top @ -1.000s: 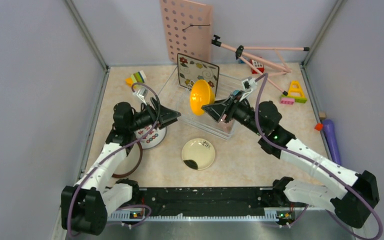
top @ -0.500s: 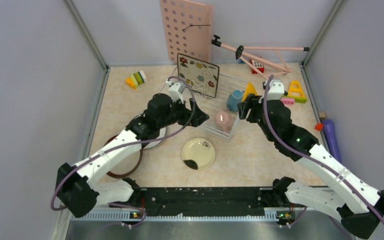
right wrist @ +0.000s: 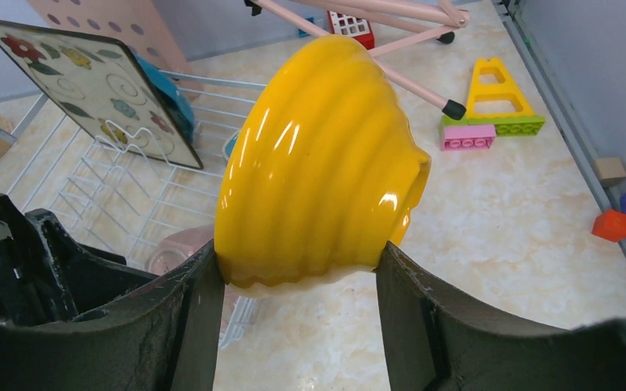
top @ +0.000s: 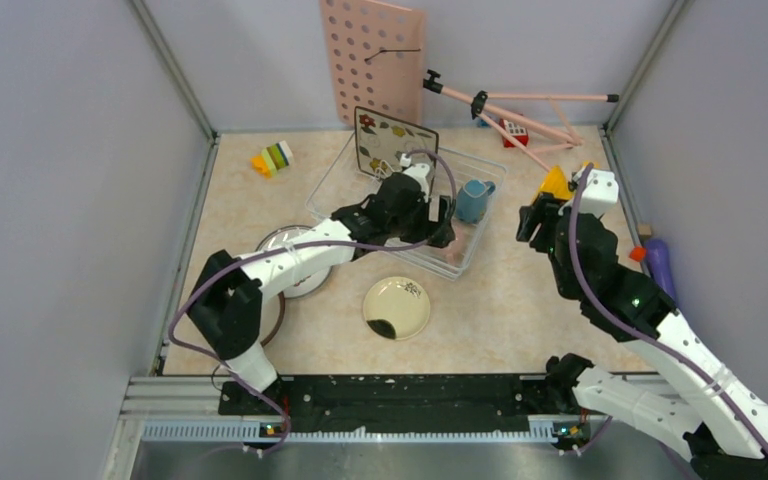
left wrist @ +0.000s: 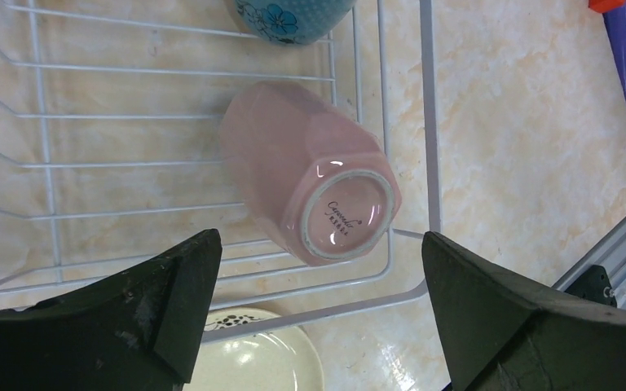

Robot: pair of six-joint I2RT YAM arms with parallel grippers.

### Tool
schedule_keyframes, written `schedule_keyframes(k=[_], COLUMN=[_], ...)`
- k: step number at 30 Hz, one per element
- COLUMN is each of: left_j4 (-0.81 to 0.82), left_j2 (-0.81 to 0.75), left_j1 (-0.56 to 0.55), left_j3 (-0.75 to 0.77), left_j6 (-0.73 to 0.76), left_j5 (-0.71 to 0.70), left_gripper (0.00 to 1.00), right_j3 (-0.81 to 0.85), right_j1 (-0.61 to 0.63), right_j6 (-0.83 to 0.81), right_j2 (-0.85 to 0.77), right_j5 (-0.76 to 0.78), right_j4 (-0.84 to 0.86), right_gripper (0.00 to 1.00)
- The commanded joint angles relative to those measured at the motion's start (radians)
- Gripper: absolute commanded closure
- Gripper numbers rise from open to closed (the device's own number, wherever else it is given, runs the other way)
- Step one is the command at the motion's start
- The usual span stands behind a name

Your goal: Load the mixed dishes into the dish rack

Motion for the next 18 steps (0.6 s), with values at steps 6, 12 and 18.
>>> schedule_keyframes(k=[6, 12, 18], left_j4=[0.009, -0.04, -0.141], left_j2=[0.121, 0.181, 0.221], left_j1=[-0.027, -0.059, -0.073], left_j3=[0.127, 0.188, 0.249], left_j6=[-0.028, -0.01, 0.034], left_j5=[0.029, -0.077, -0.235], left_gripper=[0.02, 0.05, 0.41], right_j3=[0.038, 0.037, 0.029], right_j1=[-0.01, -0.014, -0.02], right_j6=[-0.027, -0.031, -0.027], right_j2=[-0.017, -0.003, 0.007], right_j5=[0.03, 0.017, 0.0], right_j4=[0.021, 0.035, 0.046], right_gripper=[0.82, 0.82, 0.82])
